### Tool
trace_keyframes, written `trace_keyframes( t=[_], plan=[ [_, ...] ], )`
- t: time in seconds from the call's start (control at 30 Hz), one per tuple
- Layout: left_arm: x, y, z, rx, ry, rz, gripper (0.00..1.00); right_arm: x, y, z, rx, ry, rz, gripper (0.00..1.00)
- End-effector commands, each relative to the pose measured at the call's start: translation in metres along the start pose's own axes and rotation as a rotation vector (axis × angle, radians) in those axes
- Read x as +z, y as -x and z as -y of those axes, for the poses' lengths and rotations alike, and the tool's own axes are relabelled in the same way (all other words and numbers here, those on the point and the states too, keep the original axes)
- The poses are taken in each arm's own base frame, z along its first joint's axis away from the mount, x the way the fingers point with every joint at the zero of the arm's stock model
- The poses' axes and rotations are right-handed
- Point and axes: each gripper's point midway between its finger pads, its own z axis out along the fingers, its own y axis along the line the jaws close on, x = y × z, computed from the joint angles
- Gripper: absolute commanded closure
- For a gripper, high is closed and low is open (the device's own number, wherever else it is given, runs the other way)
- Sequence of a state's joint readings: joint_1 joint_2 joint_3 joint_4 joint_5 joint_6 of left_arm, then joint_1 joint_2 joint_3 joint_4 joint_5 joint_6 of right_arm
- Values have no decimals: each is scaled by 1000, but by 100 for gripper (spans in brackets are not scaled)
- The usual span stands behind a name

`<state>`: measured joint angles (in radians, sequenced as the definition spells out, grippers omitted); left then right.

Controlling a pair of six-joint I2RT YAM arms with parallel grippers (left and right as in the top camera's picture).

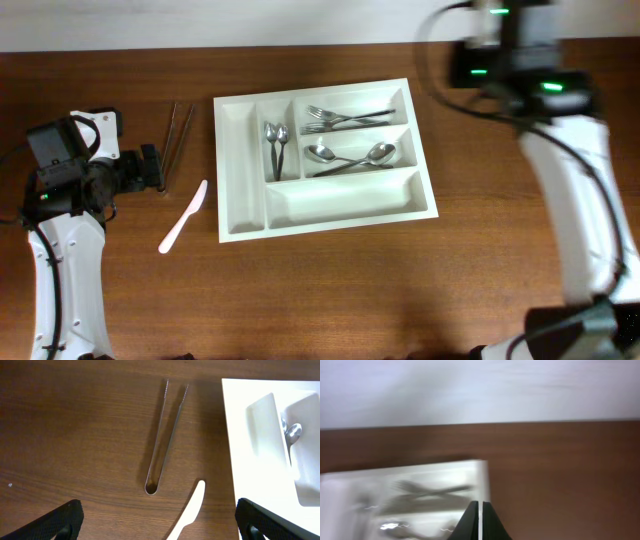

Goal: Pack container
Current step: 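Withdraw the right gripper to the right edge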

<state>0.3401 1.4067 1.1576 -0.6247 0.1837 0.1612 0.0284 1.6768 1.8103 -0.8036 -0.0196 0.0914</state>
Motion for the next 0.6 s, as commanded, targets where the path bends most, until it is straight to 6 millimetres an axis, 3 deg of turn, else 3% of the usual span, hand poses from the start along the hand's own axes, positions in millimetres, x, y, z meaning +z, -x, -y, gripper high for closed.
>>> trace_keyframes(
  t=[0.0,0.13,0.17,0.2,0.23,0.33,0.37,0.4,0.43,0.57],
  plan=[
    [-3,8,0,14,-7,21,1,-21,-10,105,96,-235,-38,96],
    [-4,-2,16,-40,-95,-20,1,-27,-40,174,256,-261,-113,95],
    [-5,-11,24,-81,-140,-55,1,-29,-55,203,351,-264,-142,93],
    [-6,-13,28,-89,-162,-66,1,-31,-63,215,392,-263,-154,81],
    [-6,-15,32,-93,-184,-75,1,-32,-68,224,419,-263,-163,67],
    [-8,-23,35,-102,-196,-105,1,-33,-83,248,480,-276,-183,55],
    [-8,-25,35,-104,-197,-115,1,-33,-87,254,493,-282,-187,45],
    [-8,-27,34,-106,-187,-123,1,-32,-89,259,501,-288,-191,32],
    [-8,-31,31,-115,-164,-139,1,-32,-92,263,509,-293,-195,1],
    [-10,-51,18,-114,-45,-244,1,-28,-97,268,521,-297,-209,1]
  ],
)
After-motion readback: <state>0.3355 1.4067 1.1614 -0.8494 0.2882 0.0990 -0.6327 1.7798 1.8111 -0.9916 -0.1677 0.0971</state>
